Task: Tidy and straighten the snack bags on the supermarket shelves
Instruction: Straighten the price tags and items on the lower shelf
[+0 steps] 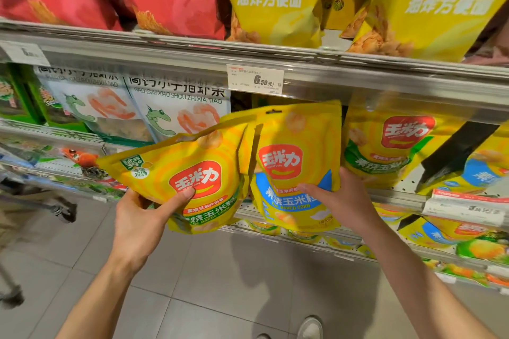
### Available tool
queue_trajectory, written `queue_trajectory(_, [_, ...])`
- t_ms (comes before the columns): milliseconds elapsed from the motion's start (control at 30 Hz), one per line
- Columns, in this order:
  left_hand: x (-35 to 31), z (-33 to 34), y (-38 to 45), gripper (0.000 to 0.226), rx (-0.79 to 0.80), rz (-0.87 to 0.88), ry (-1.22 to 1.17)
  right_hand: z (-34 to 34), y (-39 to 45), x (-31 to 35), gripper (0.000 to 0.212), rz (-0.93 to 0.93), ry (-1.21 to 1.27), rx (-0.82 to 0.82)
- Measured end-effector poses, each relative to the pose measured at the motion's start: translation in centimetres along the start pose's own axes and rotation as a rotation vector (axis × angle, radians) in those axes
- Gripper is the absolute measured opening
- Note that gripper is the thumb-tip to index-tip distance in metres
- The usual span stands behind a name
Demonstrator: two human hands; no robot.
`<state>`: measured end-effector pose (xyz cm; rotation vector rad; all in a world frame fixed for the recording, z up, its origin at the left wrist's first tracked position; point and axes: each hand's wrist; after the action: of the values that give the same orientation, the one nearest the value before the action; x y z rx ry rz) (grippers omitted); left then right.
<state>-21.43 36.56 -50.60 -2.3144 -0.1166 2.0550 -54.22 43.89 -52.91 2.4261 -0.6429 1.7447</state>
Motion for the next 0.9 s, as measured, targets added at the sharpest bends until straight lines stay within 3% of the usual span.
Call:
queue_trajectory(200, [0.9, -0.3, -0.5, 0.053, 0.051, -0.022, 0.026, -1.9, -2.6, -2.7, 0.053, 0.104, -0.094, 0.031])
queue_trajectory(767, [-4.8, 10.5, 3.3, 0.051, 0.350, 0.138, -0.012, -12.5, -7.1, -4.2, 0.021, 0.137, -0.077, -0.250])
queue_trajectory(900, [-4.8, 12.4, 4.8, 0.043, 0.393, 0.169, -0.019, -13.0, -7.9, -4.8, 0.035, 0.177, -0.033, -0.286])
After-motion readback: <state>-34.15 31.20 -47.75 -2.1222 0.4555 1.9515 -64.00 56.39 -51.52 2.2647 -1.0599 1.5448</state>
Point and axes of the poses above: each hand's wrist, its own y-axis towards the middle knuckle, its own z-axis out of the palm, x = y × z, and after that the axes turned 4 degrees about -y, right-handed
